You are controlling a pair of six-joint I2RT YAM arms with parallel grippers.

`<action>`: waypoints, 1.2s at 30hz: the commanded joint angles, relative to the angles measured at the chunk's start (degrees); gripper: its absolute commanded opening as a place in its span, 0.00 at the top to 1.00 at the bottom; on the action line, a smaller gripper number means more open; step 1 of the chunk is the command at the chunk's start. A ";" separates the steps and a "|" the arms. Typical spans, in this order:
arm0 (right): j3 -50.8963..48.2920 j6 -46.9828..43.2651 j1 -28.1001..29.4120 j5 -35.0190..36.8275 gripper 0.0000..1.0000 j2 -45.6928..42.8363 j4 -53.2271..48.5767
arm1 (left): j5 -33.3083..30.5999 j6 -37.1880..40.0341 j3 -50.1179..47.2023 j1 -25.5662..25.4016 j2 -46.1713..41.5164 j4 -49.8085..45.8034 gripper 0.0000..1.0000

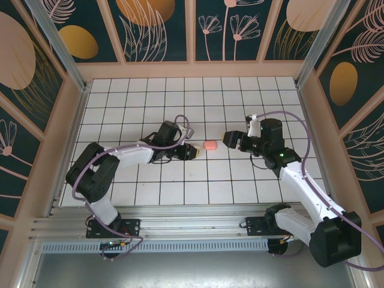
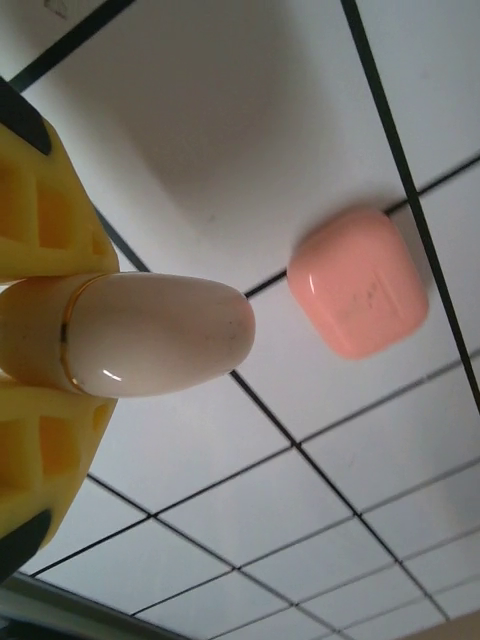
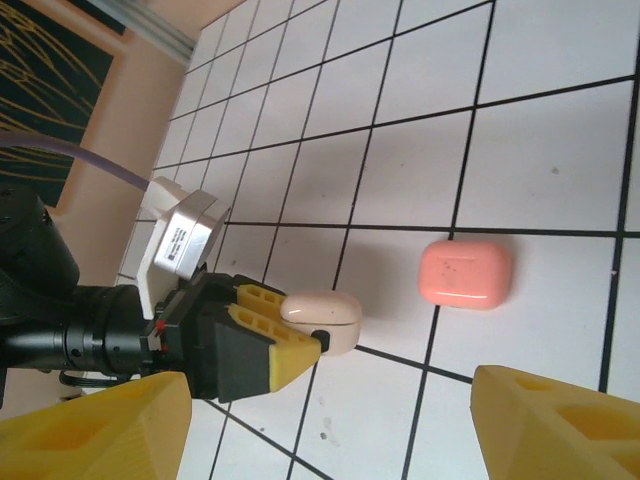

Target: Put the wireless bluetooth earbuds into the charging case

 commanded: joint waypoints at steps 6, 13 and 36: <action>-1.48 0.08 -1.73 3.91 0.25 -0.71 -1.48 | -2.63 -3.87 1.58 5.56 3.79 -5.35 0.72; -4.02 -1.81 -6.30 11.32 0.17 -2.18 -0.13 | -7.96 -2.93 -0.02 12.16 1.99 -7.52 0.03; -37.34 -17.06 -25.22 33.11 0.01 0.12 63.72 | -64.75 14.91 -35.24 27.32 -21.56 51.05 0.01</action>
